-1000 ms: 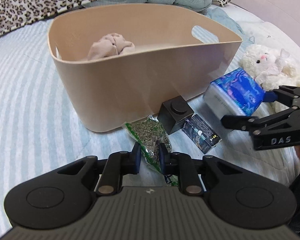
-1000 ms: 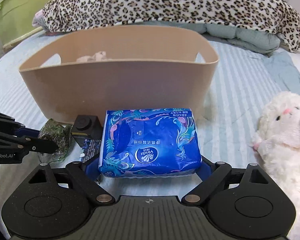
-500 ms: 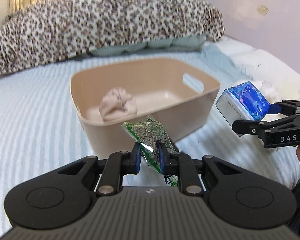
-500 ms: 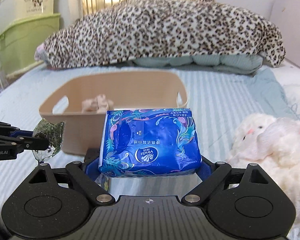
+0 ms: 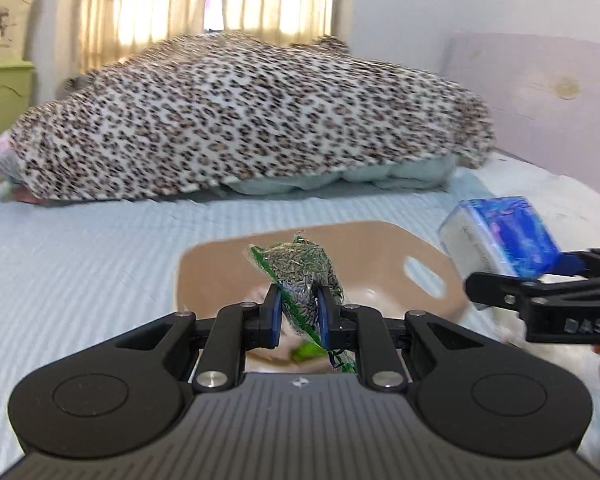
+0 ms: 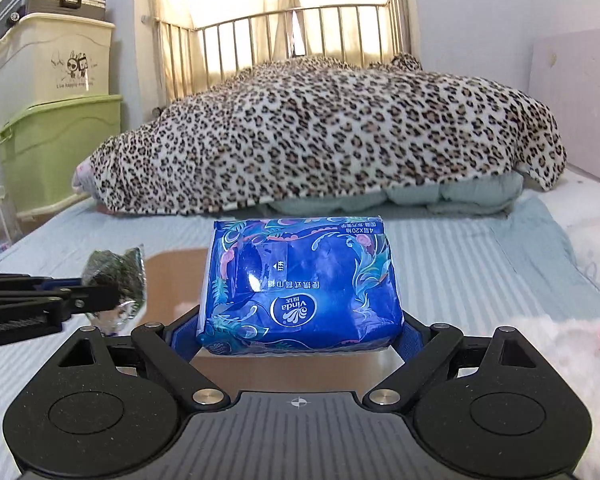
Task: Organize objects
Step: 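Lift the herb bag and tissue pack over the basket and release both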
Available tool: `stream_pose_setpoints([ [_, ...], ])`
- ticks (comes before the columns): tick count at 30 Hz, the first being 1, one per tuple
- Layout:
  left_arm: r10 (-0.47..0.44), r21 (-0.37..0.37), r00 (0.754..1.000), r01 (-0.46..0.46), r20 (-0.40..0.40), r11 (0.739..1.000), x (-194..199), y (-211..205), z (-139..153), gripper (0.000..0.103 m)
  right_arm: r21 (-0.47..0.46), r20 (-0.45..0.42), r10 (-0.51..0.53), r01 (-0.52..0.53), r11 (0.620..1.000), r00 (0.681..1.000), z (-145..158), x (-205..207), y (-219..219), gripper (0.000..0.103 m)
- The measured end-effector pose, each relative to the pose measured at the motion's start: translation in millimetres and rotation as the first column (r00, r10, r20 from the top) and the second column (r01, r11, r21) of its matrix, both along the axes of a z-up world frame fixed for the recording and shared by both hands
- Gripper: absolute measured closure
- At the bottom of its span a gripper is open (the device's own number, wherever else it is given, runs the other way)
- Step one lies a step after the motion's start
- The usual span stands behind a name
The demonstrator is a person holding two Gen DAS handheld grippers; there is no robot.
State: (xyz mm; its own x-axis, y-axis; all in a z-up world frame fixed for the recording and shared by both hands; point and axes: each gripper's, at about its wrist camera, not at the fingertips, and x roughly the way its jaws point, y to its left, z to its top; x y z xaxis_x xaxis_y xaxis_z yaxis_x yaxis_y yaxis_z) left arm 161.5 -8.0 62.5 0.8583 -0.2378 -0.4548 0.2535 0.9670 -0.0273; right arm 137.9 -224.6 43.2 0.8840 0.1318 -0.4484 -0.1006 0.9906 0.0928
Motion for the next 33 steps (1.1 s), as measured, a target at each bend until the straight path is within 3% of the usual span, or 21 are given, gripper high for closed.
stream_pose_setpoints([
  [5,0.086,-0.054,0.996,-0.087,-0.02,0.995,30.7,-3.9,-8.9,0.083,0.005,0.008,0.006,-0.006,1.0,1.0,1.0,25.1,10.4,0.011],
  [11,0.162,0.062,0.986,-0.16,-0.027,0.985,61.6,-21.5,-31.1,0.083,-0.067,-0.018,-0.001,0.0,0.998,1.0,-20.6,57.8,25.8,0.011],
  [14,0.192,0.105,0.979,-0.185,-0.067,0.977,74.5,-23.5,-46.0,0.083,-0.101,-0.056,-0.005,-0.001,0.995,0.998,-35.6,74.6,28.7,0.011],
  [21,0.214,0.145,0.964,-0.192,-0.158,0.971,91.4,-17.6,-71.9,0.083,-0.099,-0.136,-0.021,0.007,0.995,0.991,-57.8,94.3,25.1,0.011],
  [28,0.186,0.117,0.971,-0.17,-0.147,0.978,76.6,-12.4,-58.7,0.075,-0.138,-0.157,-0.008,-0.014,0.99,0.988,-56.3,89.8,26.2,0.007],
  [29,0.184,0.11,0.973,-0.169,-0.143,0.98,73.1,-11.6,-54.4,0.063,-0.141,-0.148,-0.009,-0.012,0.99,0.989,-52.9,85.9,25.6,0.005],
  [30,0.185,0.103,0.973,-0.171,-0.137,0.98,69.2,-11.2,-50.4,0.042,-0.139,-0.14,-0.011,-0.009,0.99,0.99,-50.2,82.4,24.7,0.004],
  [32,0.184,0.09,0.976,-0.174,-0.119,0.981,59.1,-10.8,-42.2,0.024,-0.126,-0.123,-0.008,-0.008,0.992,0.992,-44.1,73.8,22.3,0.001],
  [33,0.175,0.087,0.978,-0.166,-0.111,0.982,53.5,-11.2,-38.2,0.024,-0.119,-0.116,-0.006,-0.008,0.993,0.993,-40.8,69.5,21.0,0.0],
])
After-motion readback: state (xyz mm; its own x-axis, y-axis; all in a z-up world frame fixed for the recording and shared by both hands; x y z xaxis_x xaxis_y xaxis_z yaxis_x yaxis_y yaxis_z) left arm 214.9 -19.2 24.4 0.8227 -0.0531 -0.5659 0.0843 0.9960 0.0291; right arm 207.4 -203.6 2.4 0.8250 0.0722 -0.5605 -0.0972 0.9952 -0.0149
